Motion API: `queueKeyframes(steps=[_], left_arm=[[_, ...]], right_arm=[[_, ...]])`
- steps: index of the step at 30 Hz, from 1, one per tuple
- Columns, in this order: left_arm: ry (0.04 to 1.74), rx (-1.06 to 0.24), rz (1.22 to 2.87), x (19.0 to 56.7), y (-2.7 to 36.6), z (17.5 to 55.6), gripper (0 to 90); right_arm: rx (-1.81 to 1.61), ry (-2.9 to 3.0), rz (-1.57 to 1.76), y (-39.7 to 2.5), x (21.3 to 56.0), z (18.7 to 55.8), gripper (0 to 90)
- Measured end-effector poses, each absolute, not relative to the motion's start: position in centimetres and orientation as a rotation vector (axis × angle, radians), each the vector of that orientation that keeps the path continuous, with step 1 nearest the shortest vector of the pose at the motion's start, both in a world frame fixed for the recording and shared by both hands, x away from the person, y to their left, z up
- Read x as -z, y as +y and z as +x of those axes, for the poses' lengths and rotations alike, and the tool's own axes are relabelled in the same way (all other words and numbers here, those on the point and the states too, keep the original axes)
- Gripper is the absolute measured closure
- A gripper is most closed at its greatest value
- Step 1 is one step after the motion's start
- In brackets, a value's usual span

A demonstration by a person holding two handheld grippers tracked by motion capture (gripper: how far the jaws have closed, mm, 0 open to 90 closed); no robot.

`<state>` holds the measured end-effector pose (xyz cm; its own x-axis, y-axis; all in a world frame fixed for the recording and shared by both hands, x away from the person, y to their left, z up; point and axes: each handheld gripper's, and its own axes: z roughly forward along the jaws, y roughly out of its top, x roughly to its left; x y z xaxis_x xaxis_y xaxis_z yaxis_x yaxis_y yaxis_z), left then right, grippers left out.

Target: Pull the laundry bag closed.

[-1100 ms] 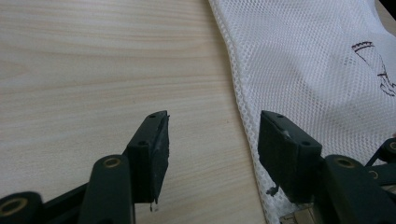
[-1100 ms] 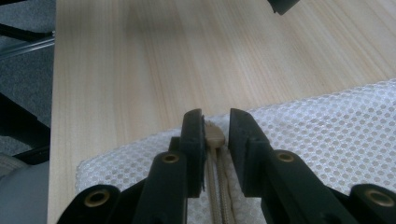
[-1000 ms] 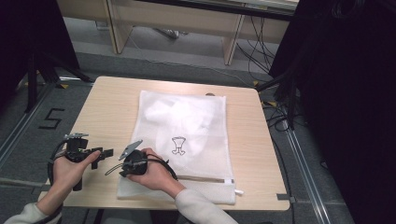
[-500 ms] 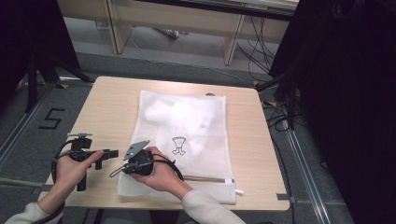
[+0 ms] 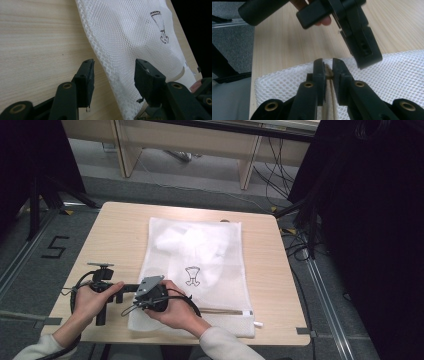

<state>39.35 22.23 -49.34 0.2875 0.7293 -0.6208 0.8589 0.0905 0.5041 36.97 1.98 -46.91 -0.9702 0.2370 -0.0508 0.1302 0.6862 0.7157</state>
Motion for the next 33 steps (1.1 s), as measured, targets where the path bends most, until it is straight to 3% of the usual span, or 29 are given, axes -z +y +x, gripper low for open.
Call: queueKeyframes(steps=[6,18,33], left_arm=[[1.502,0.221,1.674,49.71,21.74,39.85,52.4],[1.521,0.274,1.721,49.94,21.67,40.08,66.0],[1.513,0.255,1.796,49.51,21.13,40.27,79.9]], right_arm=[[-1.152,2.746,0.296,2.07,46.98,36.78,82.3],[-1.139,2.732,0.269,2.17,46.96,36.65,82.3],[-1.119,2.712,0.249,2.34,47.0,36.36,82.3]])
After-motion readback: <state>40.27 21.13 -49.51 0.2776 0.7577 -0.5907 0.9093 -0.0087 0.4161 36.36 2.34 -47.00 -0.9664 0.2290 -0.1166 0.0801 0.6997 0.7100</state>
